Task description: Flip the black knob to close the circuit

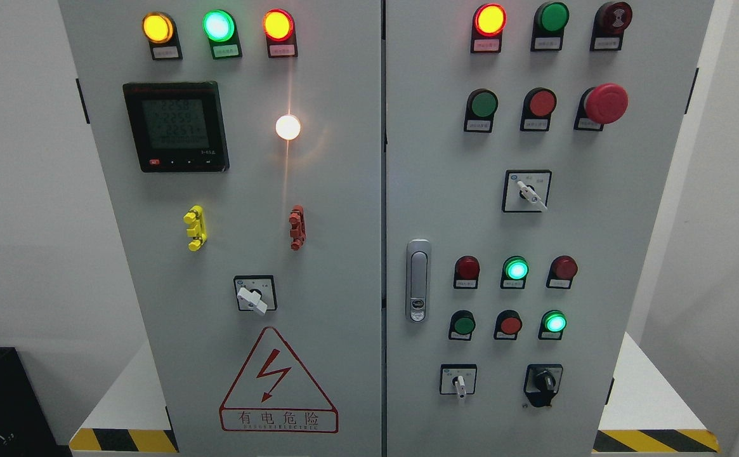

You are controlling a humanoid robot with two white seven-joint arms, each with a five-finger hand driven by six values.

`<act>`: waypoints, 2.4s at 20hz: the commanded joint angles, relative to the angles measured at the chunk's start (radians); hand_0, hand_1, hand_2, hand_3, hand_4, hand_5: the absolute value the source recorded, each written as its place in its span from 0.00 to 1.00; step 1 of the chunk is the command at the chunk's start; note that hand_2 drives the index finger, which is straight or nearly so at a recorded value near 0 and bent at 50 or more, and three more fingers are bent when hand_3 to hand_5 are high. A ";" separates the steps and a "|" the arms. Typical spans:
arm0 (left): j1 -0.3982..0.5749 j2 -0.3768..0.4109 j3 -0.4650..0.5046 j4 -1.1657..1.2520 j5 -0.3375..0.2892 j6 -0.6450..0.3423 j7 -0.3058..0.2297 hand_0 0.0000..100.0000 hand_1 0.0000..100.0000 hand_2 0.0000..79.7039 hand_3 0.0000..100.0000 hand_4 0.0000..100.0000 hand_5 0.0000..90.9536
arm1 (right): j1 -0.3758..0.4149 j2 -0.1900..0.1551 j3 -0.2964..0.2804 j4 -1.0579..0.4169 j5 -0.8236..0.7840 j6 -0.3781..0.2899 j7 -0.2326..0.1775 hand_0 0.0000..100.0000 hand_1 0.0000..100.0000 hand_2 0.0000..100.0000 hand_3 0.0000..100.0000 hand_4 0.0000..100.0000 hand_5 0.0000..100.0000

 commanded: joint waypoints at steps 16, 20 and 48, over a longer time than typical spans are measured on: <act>0.021 0.000 0.000 -0.023 0.000 0.001 0.000 0.12 0.56 0.00 0.00 0.00 0.00 | -0.051 -0.006 0.056 0.153 0.034 -0.064 -0.028 0.00 0.27 0.00 0.00 0.00 0.00; 0.021 0.000 0.000 -0.023 0.000 0.001 0.000 0.12 0.56 0.00 0.00 0.00 0.00 | -0.053 -0.006 0.056 0.155 0.034 -0.071 -0.026 0.00 0.27 0.00 0.00 0.00 0.00; 0.021 0.000 0.000 -0.023 0.000 0.001 0.000 0.12 0.56 0.00 0.00 0.00 0.00 | 0.008 0.002 0.033 -0.287 0.029 -0.176 0.043 0.00 0.23 0.00 0.00 0.00 0.00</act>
